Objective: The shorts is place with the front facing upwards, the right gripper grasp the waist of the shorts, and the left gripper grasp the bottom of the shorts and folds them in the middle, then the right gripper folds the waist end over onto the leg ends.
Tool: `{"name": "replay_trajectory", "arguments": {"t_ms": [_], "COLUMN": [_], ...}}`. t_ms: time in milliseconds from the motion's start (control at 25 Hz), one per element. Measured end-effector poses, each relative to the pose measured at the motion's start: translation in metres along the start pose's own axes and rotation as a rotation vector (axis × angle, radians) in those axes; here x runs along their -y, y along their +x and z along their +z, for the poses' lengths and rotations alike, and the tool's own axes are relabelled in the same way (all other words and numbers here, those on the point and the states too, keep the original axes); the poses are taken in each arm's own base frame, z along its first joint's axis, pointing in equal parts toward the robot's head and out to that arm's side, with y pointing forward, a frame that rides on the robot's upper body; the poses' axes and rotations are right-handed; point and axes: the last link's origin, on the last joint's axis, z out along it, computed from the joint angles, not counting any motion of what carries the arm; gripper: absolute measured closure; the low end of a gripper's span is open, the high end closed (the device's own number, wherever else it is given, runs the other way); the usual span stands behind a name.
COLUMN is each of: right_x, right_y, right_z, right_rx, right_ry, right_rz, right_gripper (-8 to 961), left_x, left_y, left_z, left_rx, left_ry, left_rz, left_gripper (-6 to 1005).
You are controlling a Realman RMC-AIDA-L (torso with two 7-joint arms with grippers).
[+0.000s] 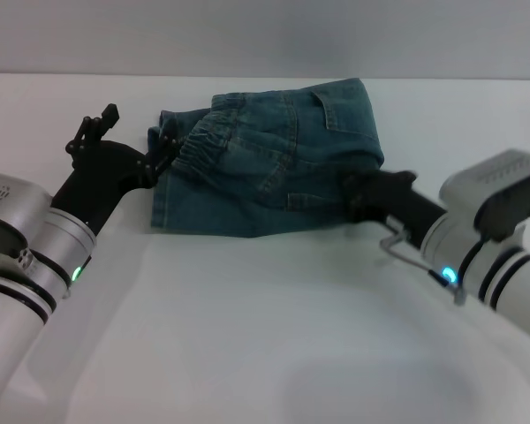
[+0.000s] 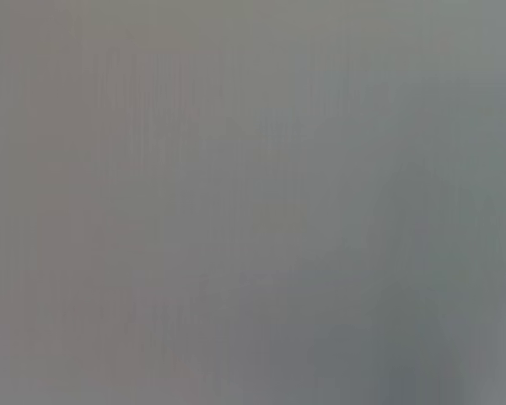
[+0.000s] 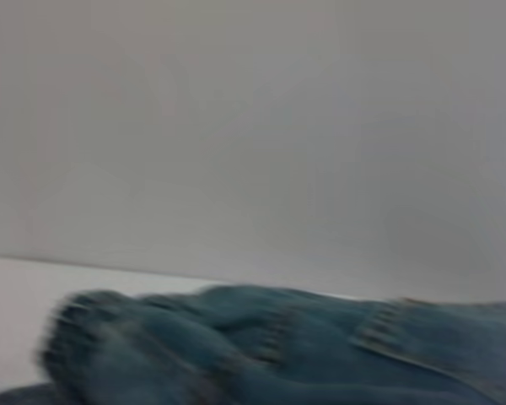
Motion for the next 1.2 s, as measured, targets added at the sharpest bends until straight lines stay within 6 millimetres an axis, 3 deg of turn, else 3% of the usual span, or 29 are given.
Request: {"name": "replay_trajectory", "arguments": {"t_ms": [160,240,360,480,720,920,1200], "right_x": [-0.022,-0.015,0.015,0.056,0.108,0.113,0.111], "right_y": [0.006,0.003,-0.007,-0.008,0.014,0.022,0.025], "right_z": [-0.012,-0.023,-0.055,-0.106,-0.176,-0.193,-0.201], "right_rx": [0.062,0.137,0.314,0.474,0.507,0.515,0.529], "right_ry": [-0.026,0.046,0.24,0.472,0.753,0.769,0.785], "right_rz": [-0.059,-0.079,-0.077,-0.116,-0.06,-0.009,-0.014], "right_gripper": [866,863,859,856,848,640,640], "left_x": [0.004,0.007,0.016,0.035,0.053,0.053,0.051], "left_y": [0.0,0.0,0.002,0.002,-0.002,-0.003,-0.004], "left_z": [0.005,0.006,0.004,-0.001,-0.009,-0.011,-0.011], "left_rx": [0.003,0.003,-0.013,-0.029,-0.013,-0.013,-0.011], "left_ry": [0.005,0.009,0.041,0.106,0.171,0.174,0.171], "left_rz": [0.017,0.029,0.06,0.075,0.07,0.072,0.064], "left_gripper": [139,139,138,138,137,137,137]}}
